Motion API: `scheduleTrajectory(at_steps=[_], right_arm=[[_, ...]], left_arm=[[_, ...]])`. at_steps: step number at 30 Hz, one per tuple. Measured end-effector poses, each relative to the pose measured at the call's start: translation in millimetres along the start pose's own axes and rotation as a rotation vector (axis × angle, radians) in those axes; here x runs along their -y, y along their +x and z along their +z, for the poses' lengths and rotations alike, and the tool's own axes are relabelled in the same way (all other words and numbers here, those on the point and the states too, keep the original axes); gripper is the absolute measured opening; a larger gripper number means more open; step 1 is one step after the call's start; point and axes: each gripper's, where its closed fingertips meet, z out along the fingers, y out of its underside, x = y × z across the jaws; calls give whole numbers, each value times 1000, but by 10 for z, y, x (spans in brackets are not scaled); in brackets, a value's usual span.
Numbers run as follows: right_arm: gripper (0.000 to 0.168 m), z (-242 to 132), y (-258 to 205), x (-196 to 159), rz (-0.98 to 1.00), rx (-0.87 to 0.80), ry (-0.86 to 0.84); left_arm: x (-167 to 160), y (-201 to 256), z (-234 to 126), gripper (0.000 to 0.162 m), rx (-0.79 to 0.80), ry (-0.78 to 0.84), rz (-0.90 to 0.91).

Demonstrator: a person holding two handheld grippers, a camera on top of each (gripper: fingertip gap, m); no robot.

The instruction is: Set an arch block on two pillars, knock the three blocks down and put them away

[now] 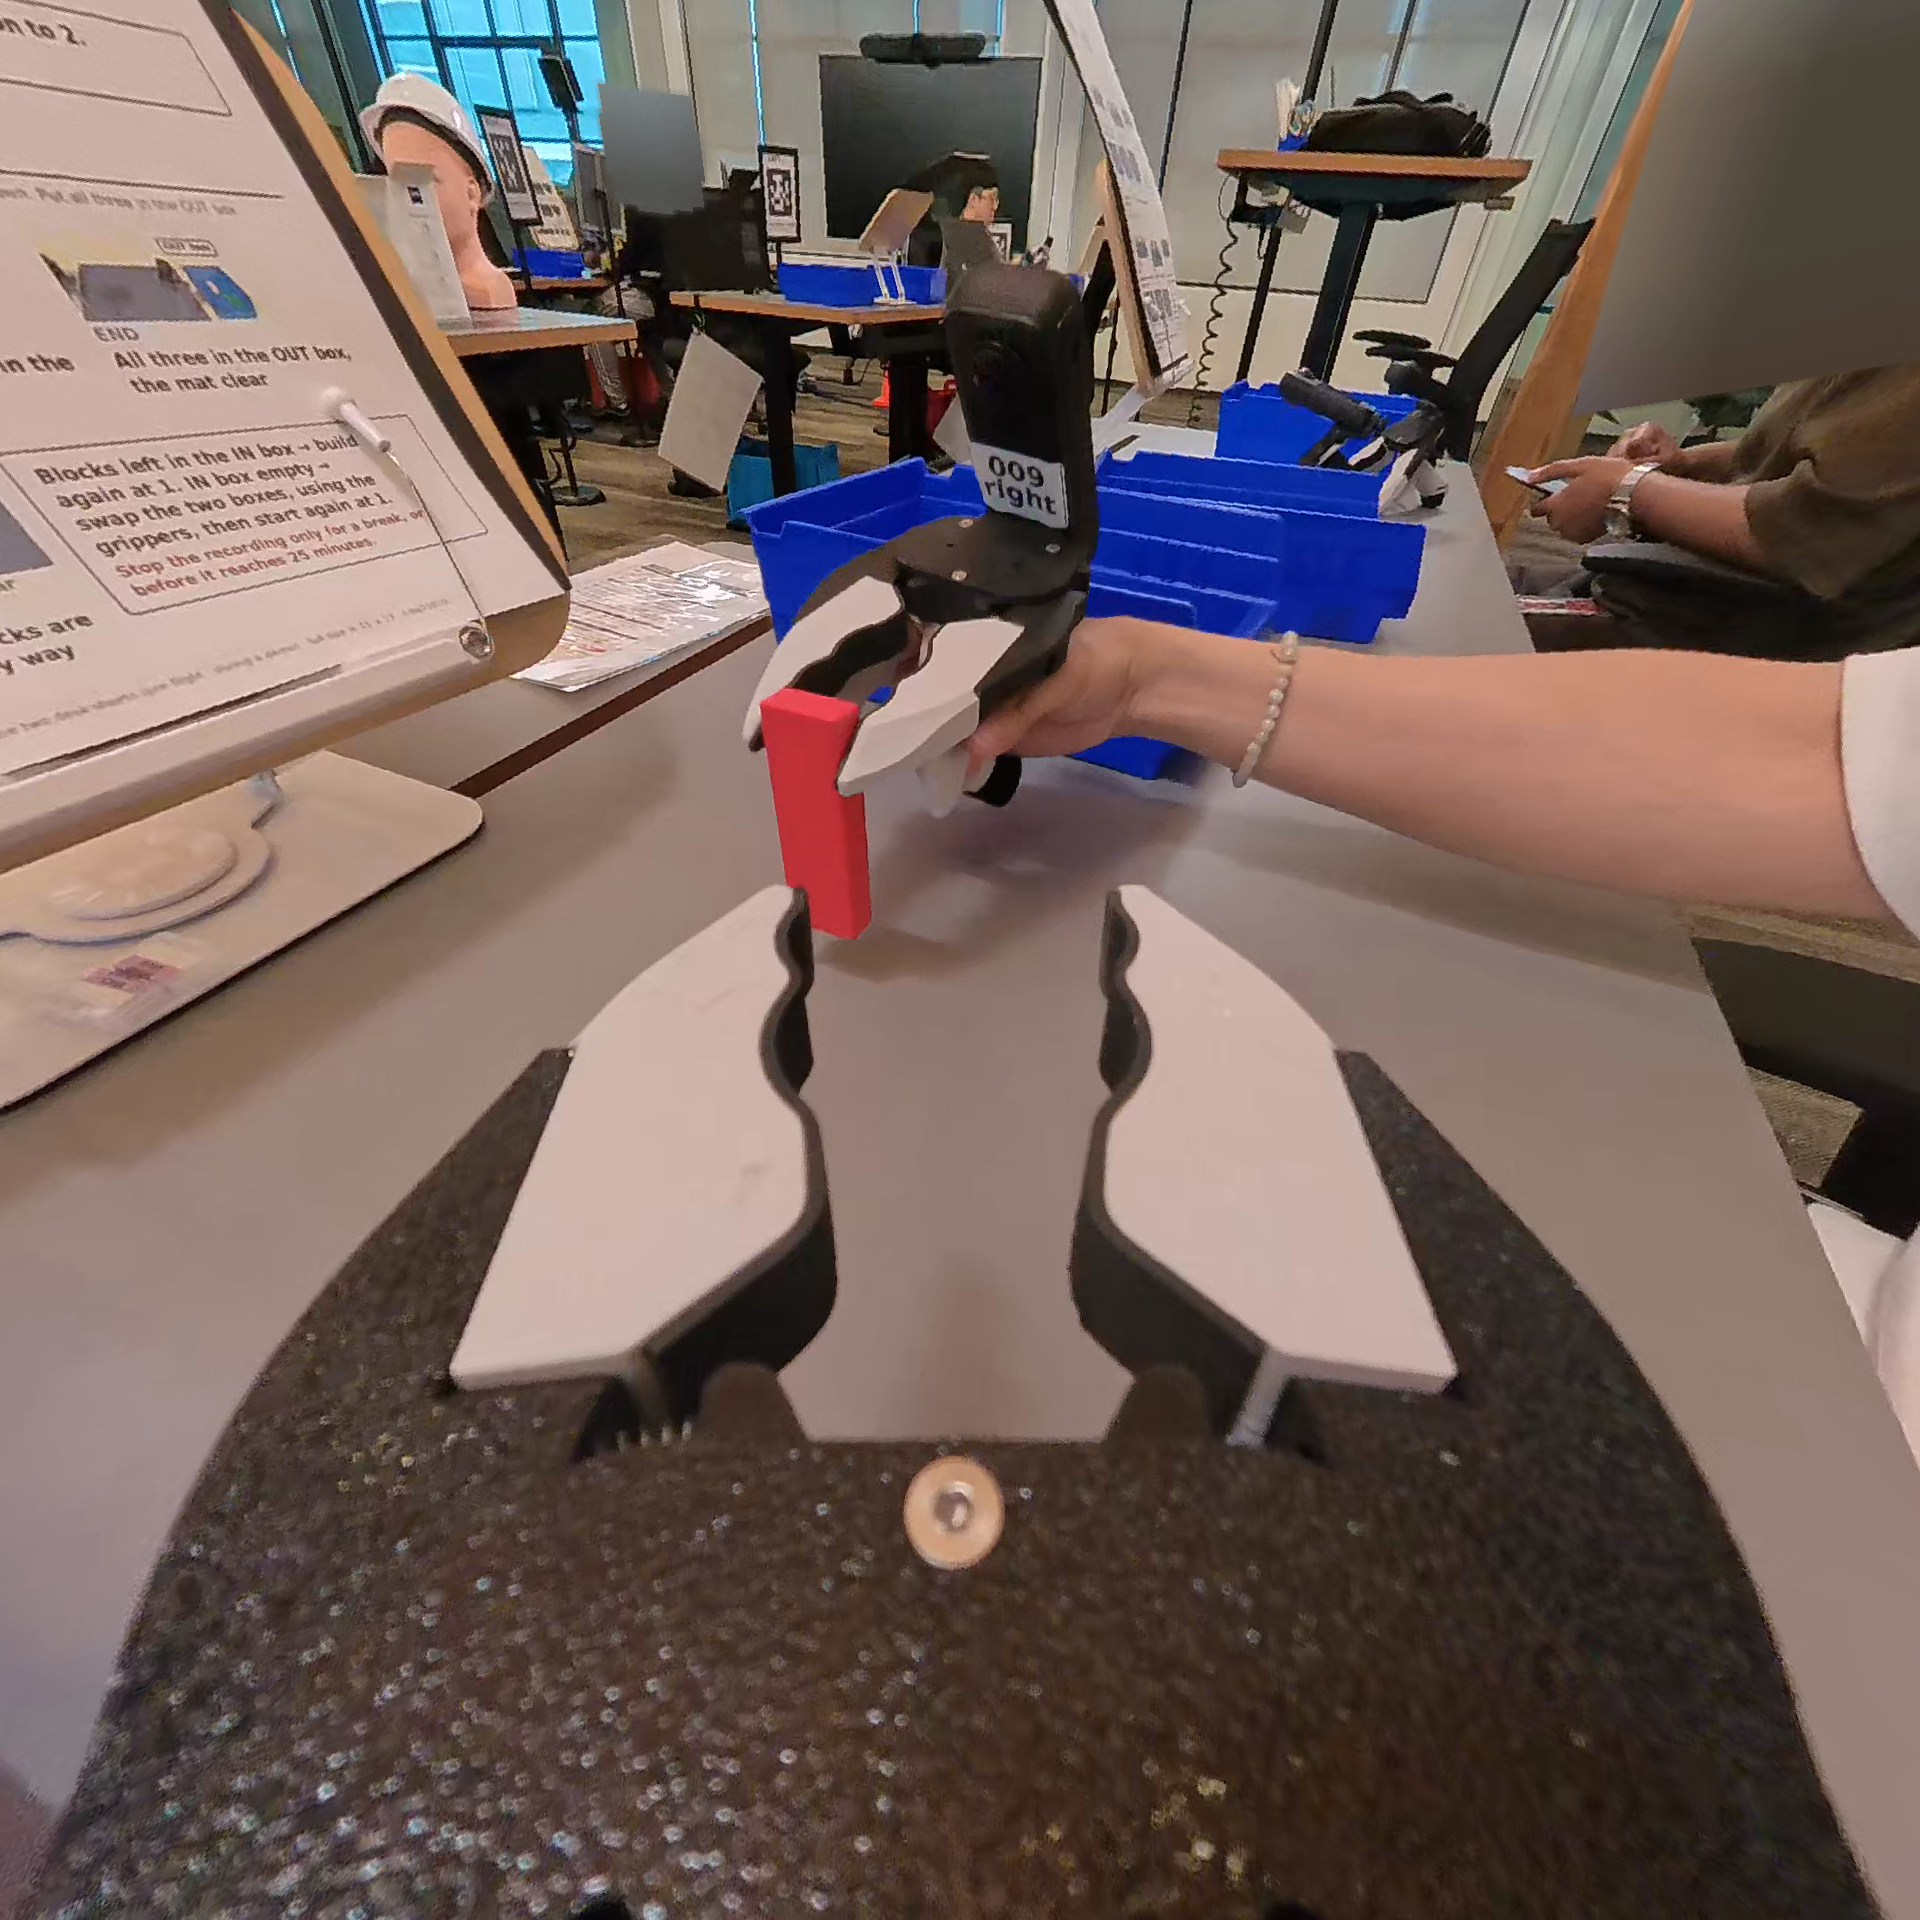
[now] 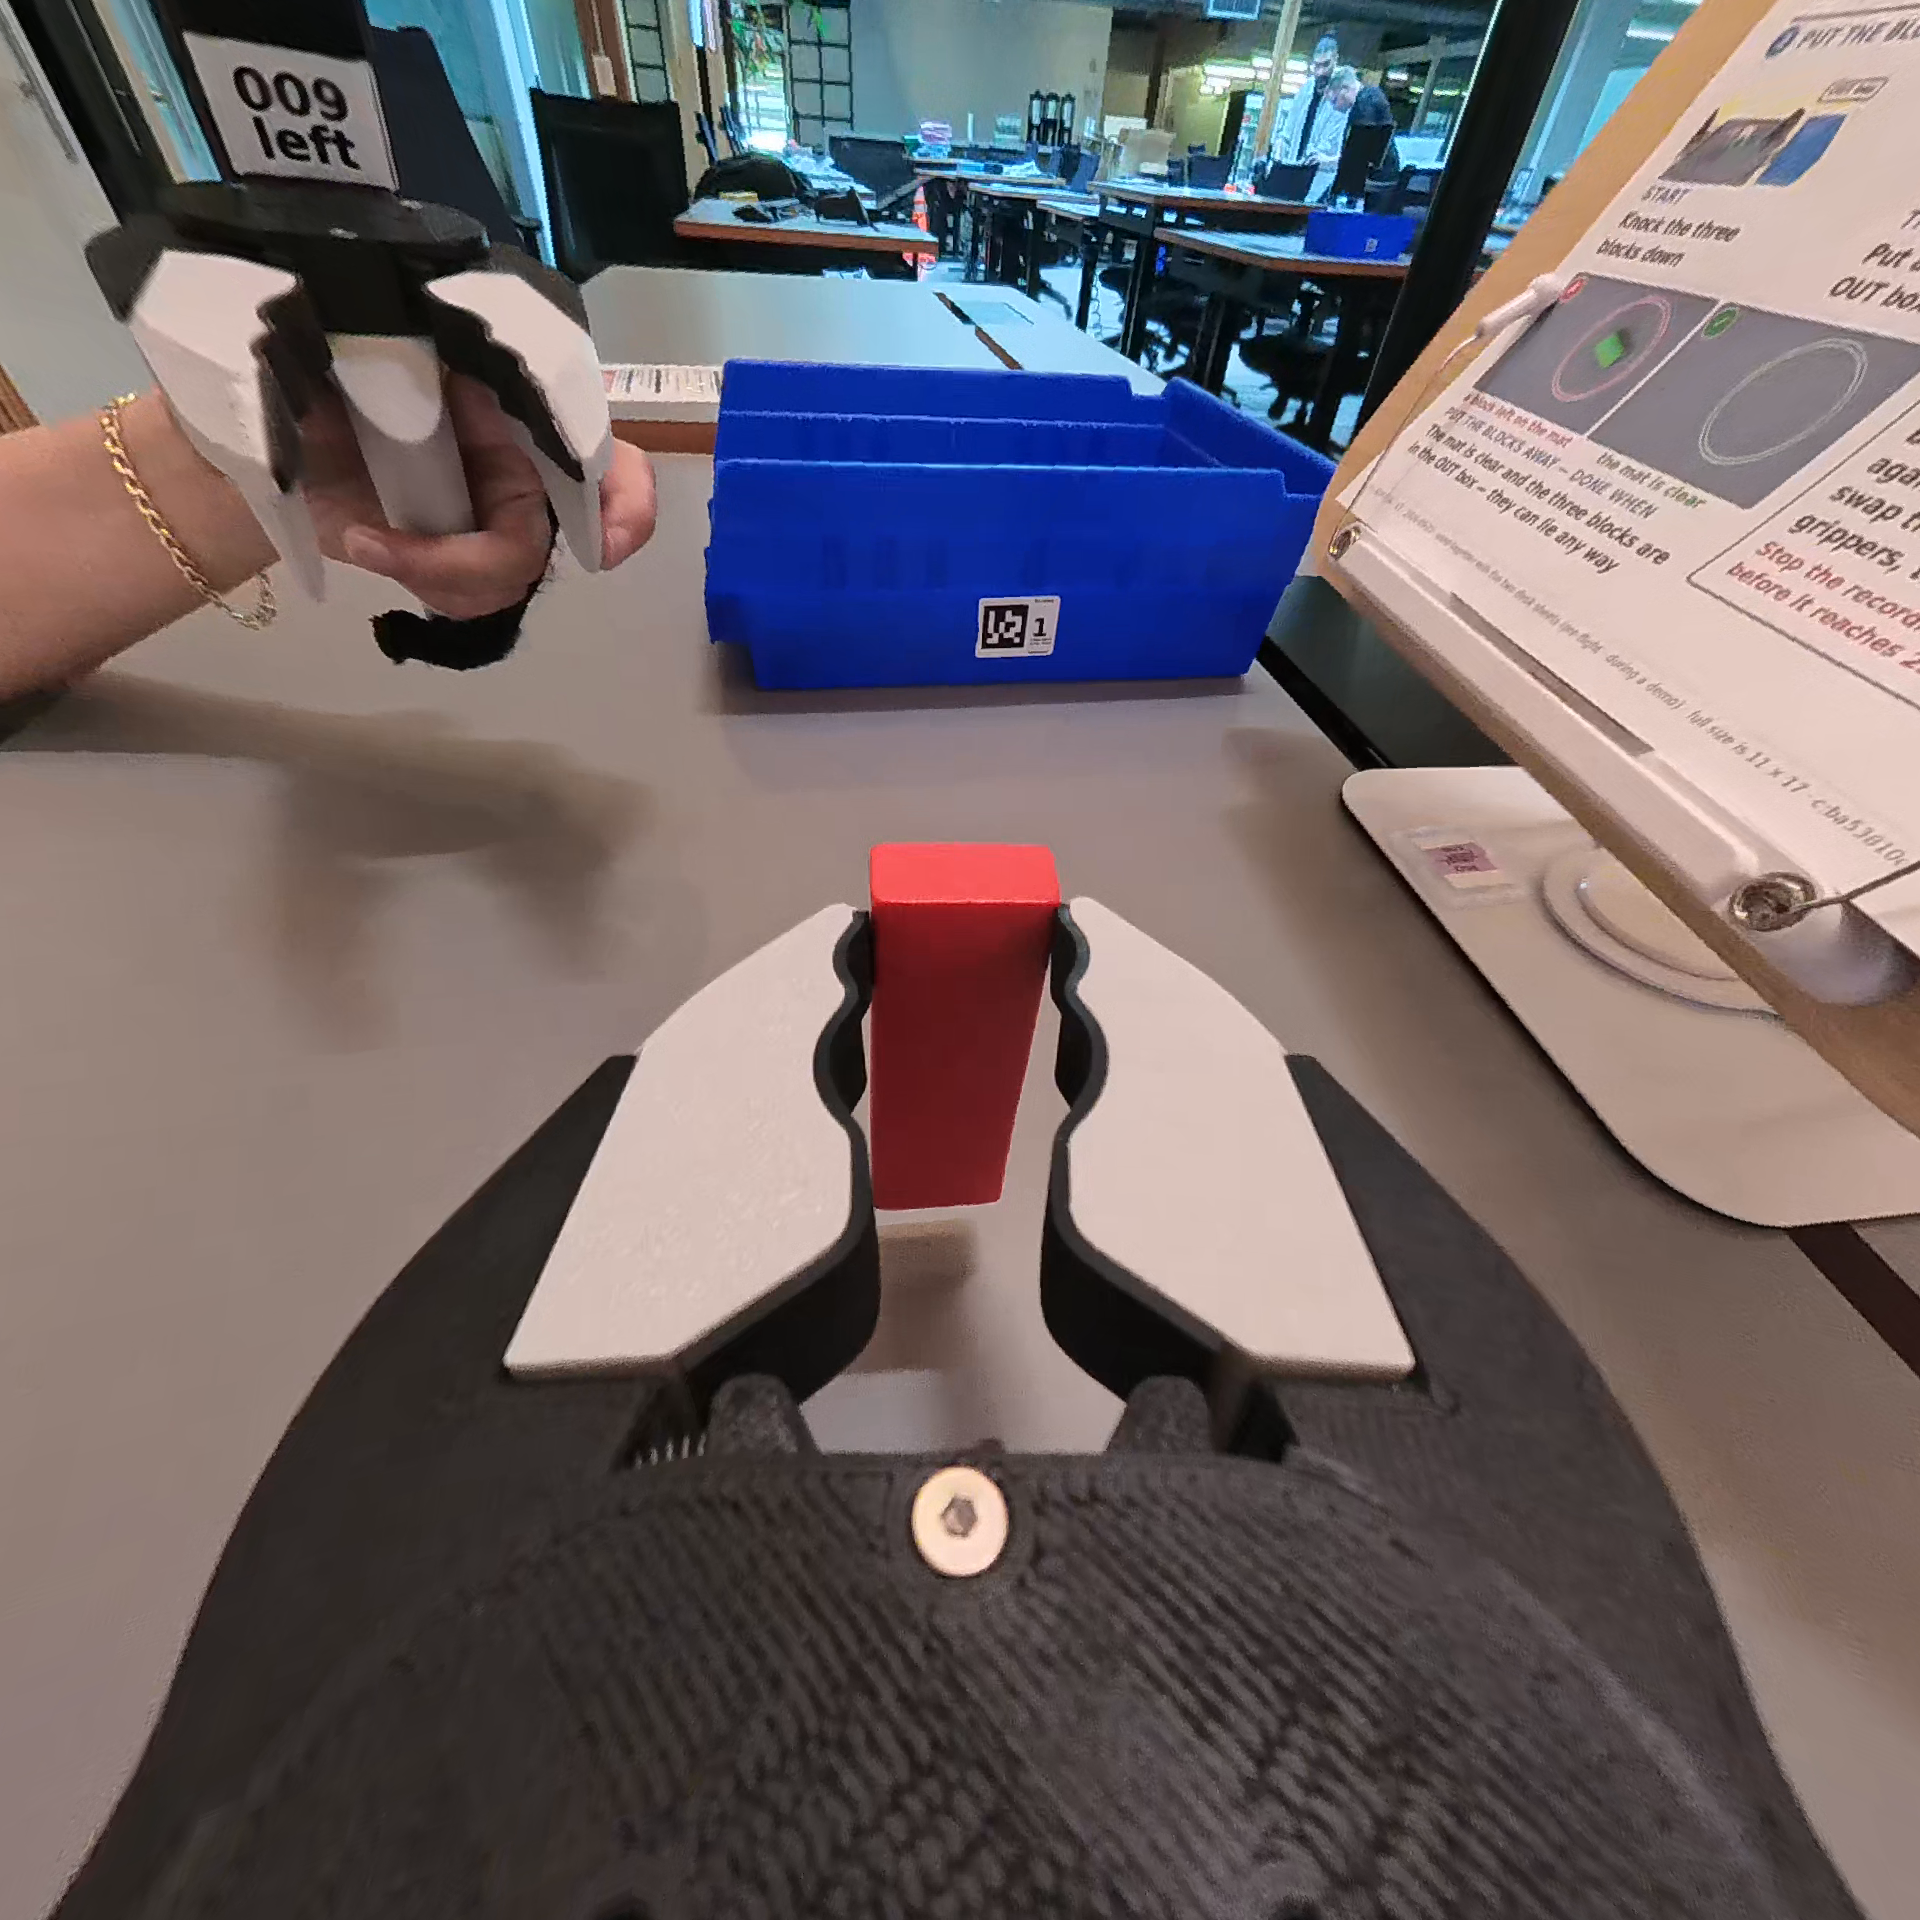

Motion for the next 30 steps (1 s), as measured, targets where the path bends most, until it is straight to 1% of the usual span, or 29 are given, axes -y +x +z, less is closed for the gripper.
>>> scheduleTrajectory(at_steps=[3, 9, 30], right_arm=[[34, 41, 0, -51, 4, 3, 9], [34, 115, -28, -176, 9, 26, -34], [33, 115, -90, -243, 6, 41, -78]], left_arm=[[6, -6, 16, 52, -8, 12, -16], [-27, -4, 44, 52, -15, 7, -23], [-27, 36, 41, 52, -25, 23, -29]])
